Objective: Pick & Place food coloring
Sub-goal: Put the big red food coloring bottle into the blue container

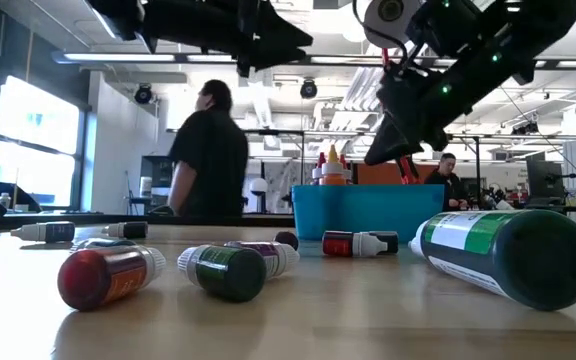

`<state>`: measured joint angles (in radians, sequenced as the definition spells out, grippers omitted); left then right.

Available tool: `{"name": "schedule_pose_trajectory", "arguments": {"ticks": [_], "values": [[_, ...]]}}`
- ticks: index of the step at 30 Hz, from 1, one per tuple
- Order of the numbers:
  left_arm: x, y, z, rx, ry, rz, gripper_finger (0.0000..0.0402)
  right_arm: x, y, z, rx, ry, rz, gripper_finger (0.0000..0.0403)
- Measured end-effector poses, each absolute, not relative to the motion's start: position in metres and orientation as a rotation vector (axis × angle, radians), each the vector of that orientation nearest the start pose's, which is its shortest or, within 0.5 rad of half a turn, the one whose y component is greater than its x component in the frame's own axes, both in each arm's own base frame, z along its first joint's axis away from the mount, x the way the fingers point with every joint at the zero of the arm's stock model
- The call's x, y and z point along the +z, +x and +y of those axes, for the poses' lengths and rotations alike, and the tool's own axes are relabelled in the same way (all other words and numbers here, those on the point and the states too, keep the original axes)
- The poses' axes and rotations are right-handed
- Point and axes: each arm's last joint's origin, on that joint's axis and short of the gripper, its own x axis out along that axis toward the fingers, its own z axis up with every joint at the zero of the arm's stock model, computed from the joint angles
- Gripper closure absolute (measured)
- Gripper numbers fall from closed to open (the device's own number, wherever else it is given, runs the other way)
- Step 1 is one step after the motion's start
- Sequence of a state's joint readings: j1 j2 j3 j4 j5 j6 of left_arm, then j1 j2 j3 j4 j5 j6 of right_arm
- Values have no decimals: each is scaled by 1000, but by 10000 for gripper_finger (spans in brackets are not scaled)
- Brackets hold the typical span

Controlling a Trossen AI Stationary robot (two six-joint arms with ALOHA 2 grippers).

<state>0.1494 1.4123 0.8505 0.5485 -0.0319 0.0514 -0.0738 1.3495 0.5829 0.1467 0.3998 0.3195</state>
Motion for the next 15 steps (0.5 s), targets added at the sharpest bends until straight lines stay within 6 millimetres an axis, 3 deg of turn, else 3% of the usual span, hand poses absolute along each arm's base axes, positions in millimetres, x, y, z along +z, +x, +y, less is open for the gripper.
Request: {"name": "schedule_pose_trajectory", "arguments": {"ticks": [8,15], "values": [[287,309,48,193,74,5,192,176,256,-33,-588,235,522,400],[285,309,48,193,73,13,192,152,268,-34,-563,246,570,402]]}}
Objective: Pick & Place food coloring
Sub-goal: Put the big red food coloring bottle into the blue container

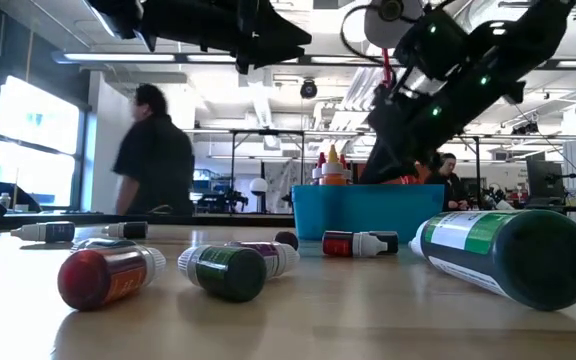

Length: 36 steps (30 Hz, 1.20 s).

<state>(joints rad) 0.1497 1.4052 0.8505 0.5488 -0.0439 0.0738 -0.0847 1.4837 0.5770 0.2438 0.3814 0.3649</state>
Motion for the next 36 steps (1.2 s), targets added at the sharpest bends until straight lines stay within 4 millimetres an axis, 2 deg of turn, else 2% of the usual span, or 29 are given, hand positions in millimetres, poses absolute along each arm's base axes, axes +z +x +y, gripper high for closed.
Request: {"name": "schedule_pose_trajectory", "arguments": {"ticks": [5,16,24,29,36], "values": [[285,309,48,194,73,12,192,142,277,-41,-578,249,583,402],[285,309,48,196,73,17,192,130,313,-64,-543,261,657,403],[282,309,49,209,73,51,192,135,317,-66,-576,231,720,403],[279,309,49,241,73,79,192,154,322,-62,-524,222,705,403],[279,309,49,230,71,81,192,184,311,-44,-494,209,827,403]]}}
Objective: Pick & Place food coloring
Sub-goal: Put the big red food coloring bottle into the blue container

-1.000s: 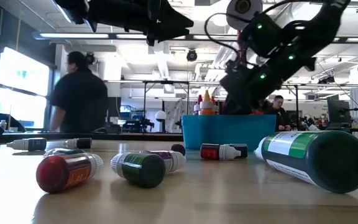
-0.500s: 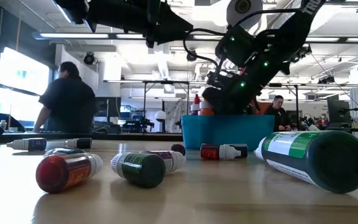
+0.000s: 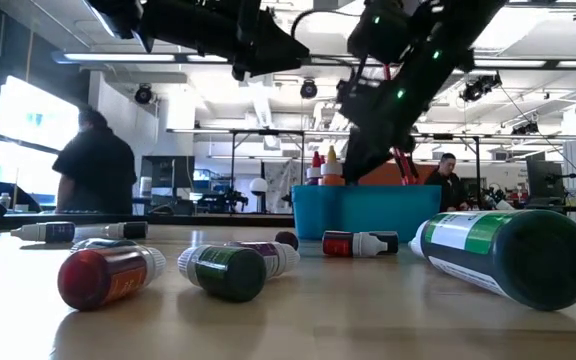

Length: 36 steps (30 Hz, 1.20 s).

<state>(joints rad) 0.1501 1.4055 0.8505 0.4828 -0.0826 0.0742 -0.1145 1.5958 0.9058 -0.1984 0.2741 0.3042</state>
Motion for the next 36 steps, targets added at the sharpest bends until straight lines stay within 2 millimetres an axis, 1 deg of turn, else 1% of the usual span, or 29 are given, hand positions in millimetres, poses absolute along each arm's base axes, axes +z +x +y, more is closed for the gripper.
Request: {"name": "schedule_pose_trajectory", "arguments": {"ticks": [3,11,18,22,30,34,36], "values": [[279,309,49,231,68,81,192,186,310,-35,-446,265,834,403],[279,309,49,212,67,80,192,169,314,-18,-433,265,900,403],[280,309,48,202,66,65,192,167,317,-19,-439,284,880,403],[280,309,48,177,64,60,192,168,318,-19,-424,265,871,403],[281,310,47,153,59,49,192,173,325,-19,-373,242,795,403],[282,310,46,136,45,41,192,167,326,-19,-380,232,814,403],[282,310,46,134,45,41,192,161,325,-18,-368,241,855,403]]}}
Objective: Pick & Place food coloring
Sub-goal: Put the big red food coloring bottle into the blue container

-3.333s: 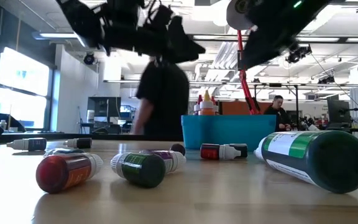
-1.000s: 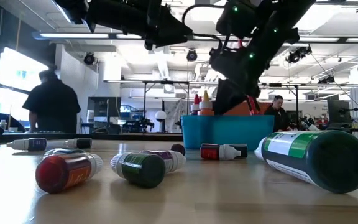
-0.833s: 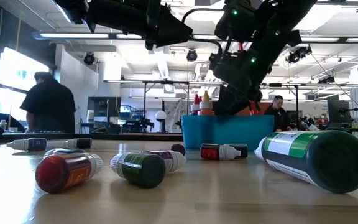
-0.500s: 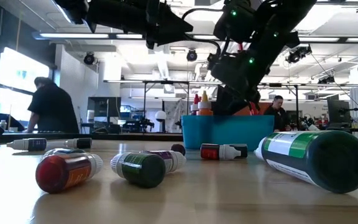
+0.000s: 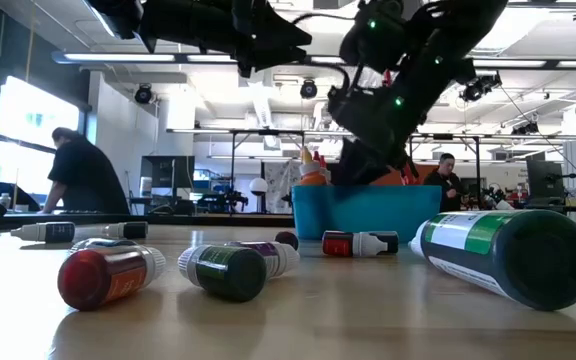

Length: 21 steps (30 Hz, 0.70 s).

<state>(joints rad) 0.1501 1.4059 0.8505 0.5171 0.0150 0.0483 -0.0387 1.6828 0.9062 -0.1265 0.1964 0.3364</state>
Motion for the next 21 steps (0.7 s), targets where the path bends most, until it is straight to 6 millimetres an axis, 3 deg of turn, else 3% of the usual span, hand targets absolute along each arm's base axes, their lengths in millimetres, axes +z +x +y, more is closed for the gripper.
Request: {"name": "schedule_pose_trajectory", "arguments": {"ticks": [9,21], "values": [[282,310,46,114,44,44,192,140,332,-19,-309,275,910,403],[283,310,46,114,42,32,192,143,338,-31,-316,265,825,403]]}}
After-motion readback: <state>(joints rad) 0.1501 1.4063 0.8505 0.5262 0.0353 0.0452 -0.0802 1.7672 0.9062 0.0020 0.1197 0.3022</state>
